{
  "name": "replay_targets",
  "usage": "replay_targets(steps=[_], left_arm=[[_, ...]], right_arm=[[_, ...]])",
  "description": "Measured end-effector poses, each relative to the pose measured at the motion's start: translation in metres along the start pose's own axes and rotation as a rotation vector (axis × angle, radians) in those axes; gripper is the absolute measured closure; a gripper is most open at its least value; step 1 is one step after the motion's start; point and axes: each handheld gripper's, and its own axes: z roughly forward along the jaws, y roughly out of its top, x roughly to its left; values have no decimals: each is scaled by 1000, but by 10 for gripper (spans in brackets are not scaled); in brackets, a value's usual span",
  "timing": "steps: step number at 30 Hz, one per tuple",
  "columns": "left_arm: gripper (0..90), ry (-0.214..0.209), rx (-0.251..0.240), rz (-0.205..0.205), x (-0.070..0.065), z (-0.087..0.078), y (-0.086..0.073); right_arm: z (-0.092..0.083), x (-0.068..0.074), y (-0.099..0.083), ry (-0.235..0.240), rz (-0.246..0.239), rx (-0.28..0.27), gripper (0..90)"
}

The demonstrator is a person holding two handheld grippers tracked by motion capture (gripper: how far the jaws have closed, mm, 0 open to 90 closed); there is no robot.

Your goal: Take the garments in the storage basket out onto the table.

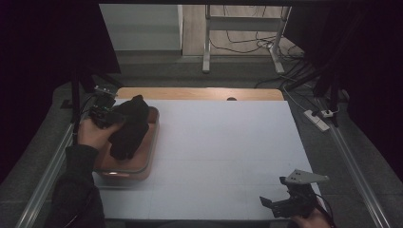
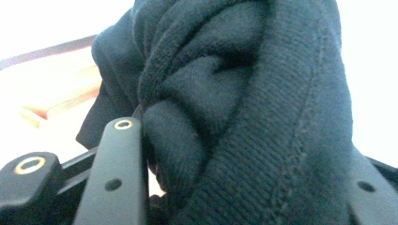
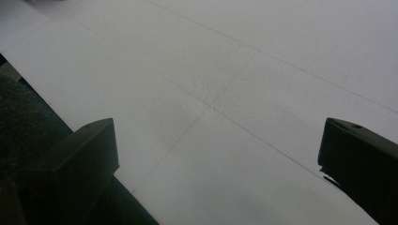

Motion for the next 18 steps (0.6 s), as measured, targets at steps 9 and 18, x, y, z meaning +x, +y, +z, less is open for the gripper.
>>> replay_targets(steps=[9, 18], left_arm=[[532, 5, -49, 43, -19, -13, 8], [531, 17, -77, 126, -46, -22, 19]], right_arm=[[0, 0, 0, -3, -1, 0, 0], [0, 0, -1, -8, 5, 1, 0]])
